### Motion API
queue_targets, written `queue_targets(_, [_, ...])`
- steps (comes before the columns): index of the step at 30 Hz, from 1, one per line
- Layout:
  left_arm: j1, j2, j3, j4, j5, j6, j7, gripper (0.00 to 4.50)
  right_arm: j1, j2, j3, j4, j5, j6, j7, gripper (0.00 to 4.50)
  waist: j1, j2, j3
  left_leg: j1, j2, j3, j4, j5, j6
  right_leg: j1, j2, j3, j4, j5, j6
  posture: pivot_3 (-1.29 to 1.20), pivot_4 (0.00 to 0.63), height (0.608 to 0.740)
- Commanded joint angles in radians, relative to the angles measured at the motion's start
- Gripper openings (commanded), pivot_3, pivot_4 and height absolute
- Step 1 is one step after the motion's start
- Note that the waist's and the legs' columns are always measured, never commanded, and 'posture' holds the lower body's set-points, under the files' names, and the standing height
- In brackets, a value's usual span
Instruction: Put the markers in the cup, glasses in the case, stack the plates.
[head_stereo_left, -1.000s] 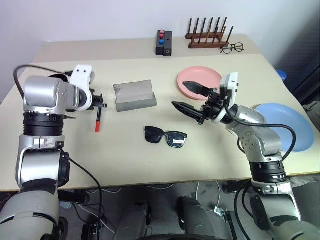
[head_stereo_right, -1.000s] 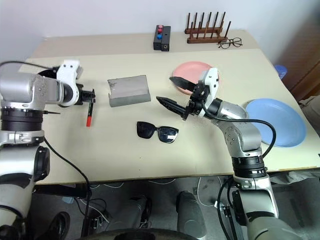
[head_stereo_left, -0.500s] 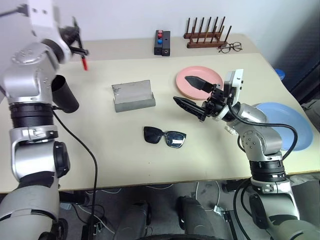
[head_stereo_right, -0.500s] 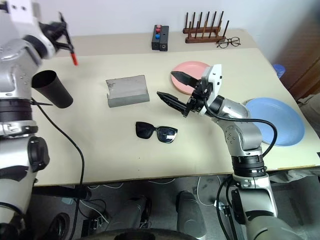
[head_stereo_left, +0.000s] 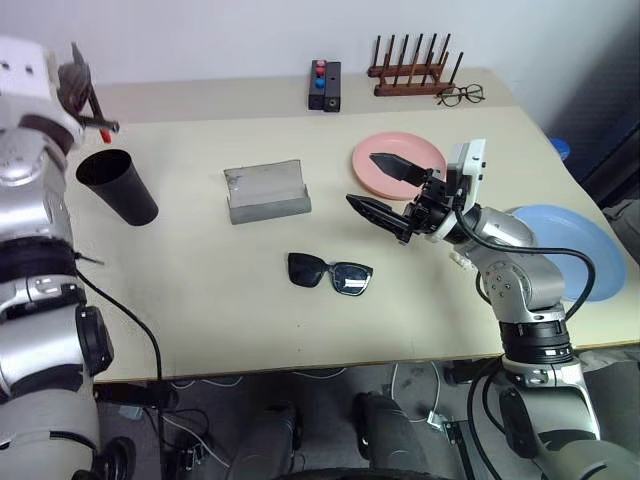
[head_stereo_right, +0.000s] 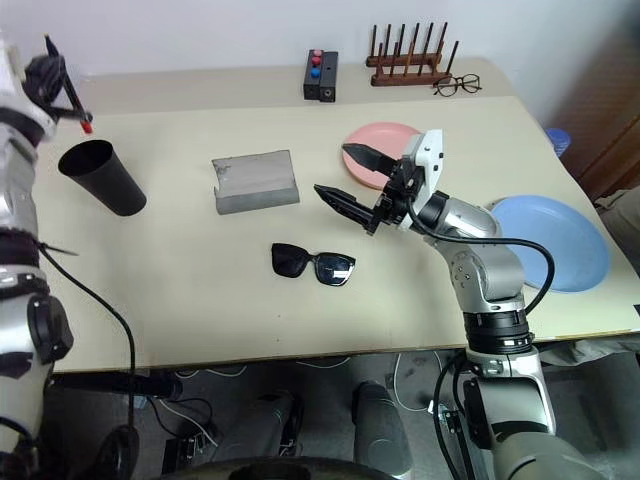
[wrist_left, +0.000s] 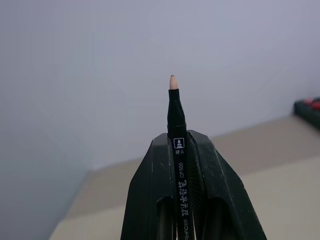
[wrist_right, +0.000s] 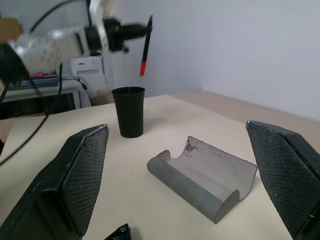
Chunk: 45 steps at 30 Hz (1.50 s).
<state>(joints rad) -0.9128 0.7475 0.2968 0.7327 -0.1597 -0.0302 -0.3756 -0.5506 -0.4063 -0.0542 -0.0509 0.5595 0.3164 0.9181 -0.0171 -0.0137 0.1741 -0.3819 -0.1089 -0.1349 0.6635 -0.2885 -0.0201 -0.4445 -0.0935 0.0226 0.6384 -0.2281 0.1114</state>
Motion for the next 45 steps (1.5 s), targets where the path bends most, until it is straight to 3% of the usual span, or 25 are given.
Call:
queue_targets(1, [0.000,0.001,0.064,-0.021,-0.041,-0.035,0.036,0.04,-0.007,-0.008,-0.004,-0.016,-0.007,-0.020,0.008,4.50,0.003,0.000,0.000,0.000,0.000,0.000,0.000,0.000,0.000,0.000,0.000,0.000,0.000,0.000,0.000,0.00,0.150,0.740])
queue_targets(9, [0.067,-0.062,0.110,-0.005,-0.108,-0.022,0.018,0.04,-0.017,-0.010,-0.004,-0.015,-0.009,-0.011,0.009,4.50,0.002,0.000,0.000,-0.001,0.000,-0.001,0.002,0.000,0.001,0.000,0.000,-0.001,0.000,0.000,0.000,0.00,0.150,0.740])
queue_targets(12, [0.084,-0.069,0.112,-0.010,-0.116,-0.006,0.025,1.12,-0.016,-0.012,-0.004,-0.016,-0.011,-0.012,0.010,4.50,0.001,0.000,0.000,-0.001,0.000,-0.001,0.002,0.000,0.001,0.000,0.000,-0.001,0.000,0.000,0.000,0.00,0.150,0.740])
queue_targets(18, [0.091,-0.065,0.109,-0.021,-0.119,-0.008,0.031,4.18,-0.014,-0.009,-0.004,-0.016,-0.012,-0.007,0.011,4.50,0.001,0.000,0.000,-0.001,0.000,-0.001,0.001,0.000,0.000,0.000,0.000,-0.001,0.000,0.000,0.000,0.00,0.150,0.740])
queue_targets(19, [0.085,-0.066,0.110,-0.027,-0.125,-0.006,0.028,4.46,-0.016,-0.008,-0.004,-0.014,-0.014,-0.008,0.010,4.50,0.001,0.000,0.000,-0.001,0.000,-0.001,0.001,0.000,0.000,0.000,0.000,-0.001,0.000,0.000,0.000,0.00,0.150,0.740])
queue_targets(24, [0.064,-0.076,0.092,-0.085,-0.155,0.023,-0.034,4.46,-0.018,-0.007,-0.005,-0.011,-0.014,-0.008,0.011,4.50,0.003,0.000,0.000,-0.001,0.000,0.000,0.002,0.000,0.001,0.000,0.000,-0.001,0.000,0.000,0.000,0.00,0.150,0.740])
queue_targets(29, [0.020,-0.098,-0.021,-0.225,-0.273,0.252,-0.353,4.46,-0.024,-0.006,-0.003,0.002,-0.017,-0.011,0.013,4.50,0.006,0.000,0.000,-0.002,-0.001,-0.001,0.003,0.000,0.001,0.000,-0.001,-0.002,0.000,0.000,0.000,0.00,0.150,0.740])
queue_targets(32, [0.008,-0.087,-0.122,-0.219,-0.264,0.351,-0.528,4.46,-0.030,-0.011,-0.005,0.022,-0.024,-0.017,0.018,4.50,-0.001,0.000,0.000,-0.002,-0.001,-0.001,0.003,0.000,0.001,0.000,-0.001,-0.001,0.000,0.000,0.000,0.00,0.150,0.740])
queue_targets(35, [-0.065,-0.107,-0.242,-0.075,-0.180,0.394,-0.636,4.46,-0.017,-0.077,0.012,0.081,-0.109,-0.075,0.054,4.50,-0.002,0.000,0.000,-0.001,0.000,-0.001,0.002,0.000,0.001,0.000,0.001,-0.001,0.001,0.000,0.000,0.00,0.150,0.740])
queue_targets(37, [-0.091,-0.118,-0.323,0.016,-0.102,0.316,-0.709,4.46,-0.009,-0.108,0.002,0.111,-0.119,-0.094,0.078,4.50,-0.002,0.000,0.000,-0.001,0.000,-0.001,0.002,0.000,0.001,0.001,0.001,-0.001,0.000,0.000,0.000,0.00,0.150,0.740])
queue_targets(45, [-0.229,-0.254,-0.408,0.390,0.064,0.151,-0.721,4.46,0.043,-0.160,-0.047,0.053,-0.101,-0.071,0.058,4.50,0.003,0.000,0.000,-0.002,0.000,0.000,0.002,0.000,0.001,0.000,0.001,-0.001,-0.001,0.000,0.000,0.00,0.150,0.740])
